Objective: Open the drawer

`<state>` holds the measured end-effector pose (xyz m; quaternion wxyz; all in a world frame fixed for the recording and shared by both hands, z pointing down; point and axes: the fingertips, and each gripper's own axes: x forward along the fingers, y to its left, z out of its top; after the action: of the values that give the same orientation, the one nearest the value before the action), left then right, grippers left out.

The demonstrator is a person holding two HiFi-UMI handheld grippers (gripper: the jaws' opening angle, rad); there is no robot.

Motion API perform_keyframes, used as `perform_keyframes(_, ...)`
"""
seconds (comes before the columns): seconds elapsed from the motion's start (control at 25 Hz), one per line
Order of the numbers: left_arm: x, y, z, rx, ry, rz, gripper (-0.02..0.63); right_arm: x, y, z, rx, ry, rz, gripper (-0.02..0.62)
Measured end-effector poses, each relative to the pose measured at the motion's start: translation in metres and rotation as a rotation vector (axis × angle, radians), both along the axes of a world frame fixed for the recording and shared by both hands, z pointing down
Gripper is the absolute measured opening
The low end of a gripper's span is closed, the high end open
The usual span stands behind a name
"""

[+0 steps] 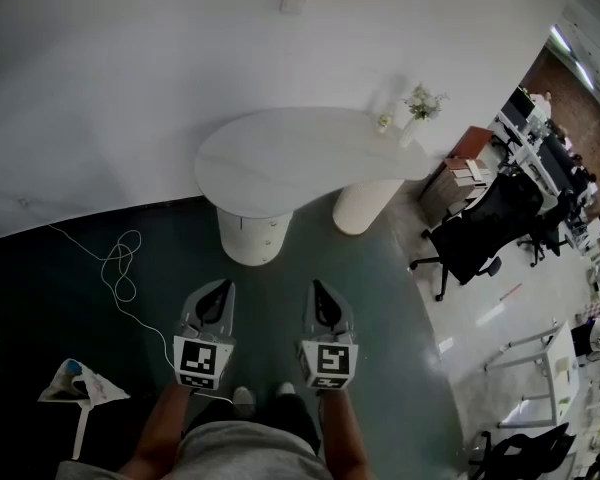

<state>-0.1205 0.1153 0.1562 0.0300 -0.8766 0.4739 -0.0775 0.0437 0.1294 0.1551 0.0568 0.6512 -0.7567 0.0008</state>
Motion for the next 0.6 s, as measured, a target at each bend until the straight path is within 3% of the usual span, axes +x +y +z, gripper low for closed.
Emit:
perform_keyframes(0.28,0.007,-0.027,0.011,-0.018,0.003,0.002,0.009,0.006,-0.025,0.015,-0.032,0.006,-0.002,0.003)
perform_keyframes(0.6,0.023,-0.084,0.031,-0.059,0.003,-0.050,0.009,0.023,-0.094,0.033,-0.063,-0.004,-0.057,0.003)
